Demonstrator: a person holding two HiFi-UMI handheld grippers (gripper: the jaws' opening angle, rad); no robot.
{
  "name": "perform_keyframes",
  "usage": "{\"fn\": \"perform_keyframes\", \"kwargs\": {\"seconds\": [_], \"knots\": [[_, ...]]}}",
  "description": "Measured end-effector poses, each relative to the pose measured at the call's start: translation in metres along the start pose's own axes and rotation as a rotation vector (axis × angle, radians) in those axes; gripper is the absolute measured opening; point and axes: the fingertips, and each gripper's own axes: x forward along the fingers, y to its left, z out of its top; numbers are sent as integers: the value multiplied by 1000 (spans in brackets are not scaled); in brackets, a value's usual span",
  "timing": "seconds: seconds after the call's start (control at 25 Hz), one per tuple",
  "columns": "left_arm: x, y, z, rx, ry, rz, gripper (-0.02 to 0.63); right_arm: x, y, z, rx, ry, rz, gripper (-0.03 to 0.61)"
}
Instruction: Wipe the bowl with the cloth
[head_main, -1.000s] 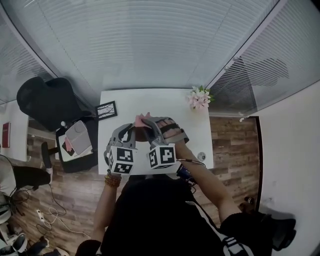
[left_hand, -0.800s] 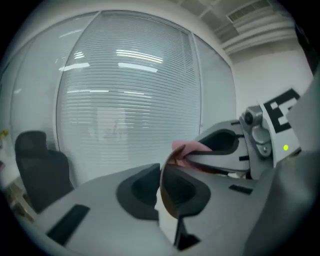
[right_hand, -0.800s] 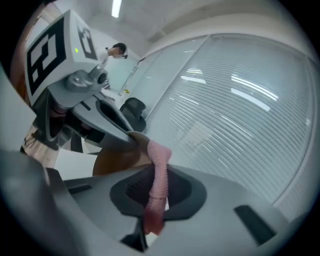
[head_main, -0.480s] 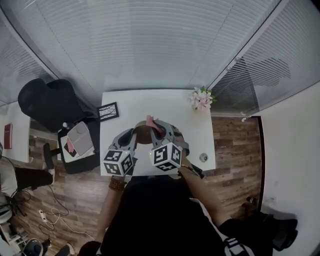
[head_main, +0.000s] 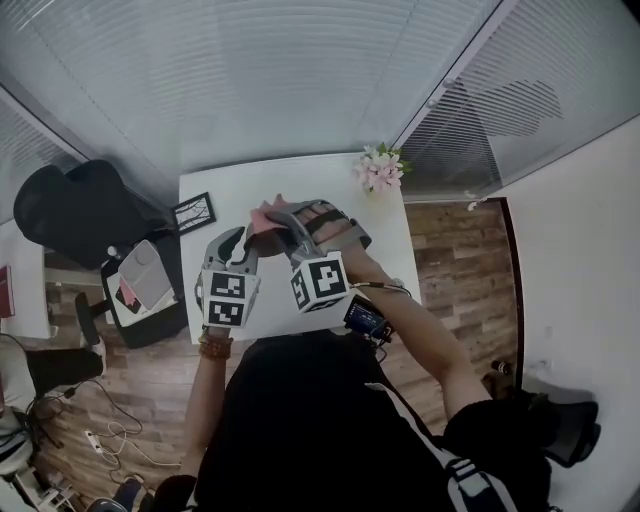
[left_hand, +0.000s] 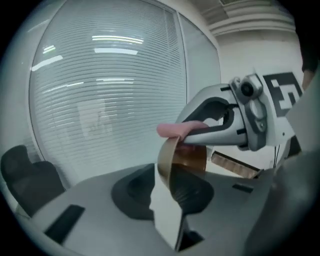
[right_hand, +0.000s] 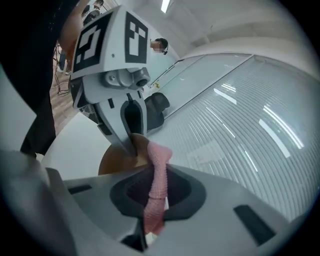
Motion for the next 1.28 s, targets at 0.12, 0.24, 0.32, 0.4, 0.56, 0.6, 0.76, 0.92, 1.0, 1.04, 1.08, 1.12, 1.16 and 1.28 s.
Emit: {"fn": "perform_keyframes", "kwargs": {"seconds": [0.12,0.24,0.32,0.4,0.56,0.6,0.76,0.92,1.0,1.04,1.08,1.12,1.16,1.28], "knots": [[7,1,2,-41,-4,-7,35,-3,2,0,35,-6,-25,28],[6,11,13,-45,-28,41,14,2,-7,0,75,23,-113,38],[3,13,24,-66,-78,89,15,5,-17,-7,169,54,-157,38],[-5,14,32,-152,-161,123,25,3,-25,-9,270,49,-186,40],[-19,25,36,-322,-277,148,38,-8,-28,-13,463,16,-265,34],[-20,26,36,-367,-299,142,38,-11,-28,-20,561,7,-275,34],[-27,31,32,-595,-416,52,49,-18,-23,-27,992,-77,-243,29],[1,18,-2,-429,-192,-31,54,-4,-11,-34,648,3,-167,28],[7,10,-3,-143,-95,31,128,3,-5,-29,302,50,-125,28],[8,8,2,-25,-77,66,128,5,-2,-24,180,58,-103,26],[9,6,7,55,-66,95,96,7,0,-19,105,57,-84,26],[11,6,11,93,-59,114,36,7,0,-15,69,52,-77,26],[12,8,13,89,-62,120,21,8,-1,-12,62,45,-80,26],[5,15,26,-43,-145,121,17,8,-14,-10,197,16,-133,32]]}}
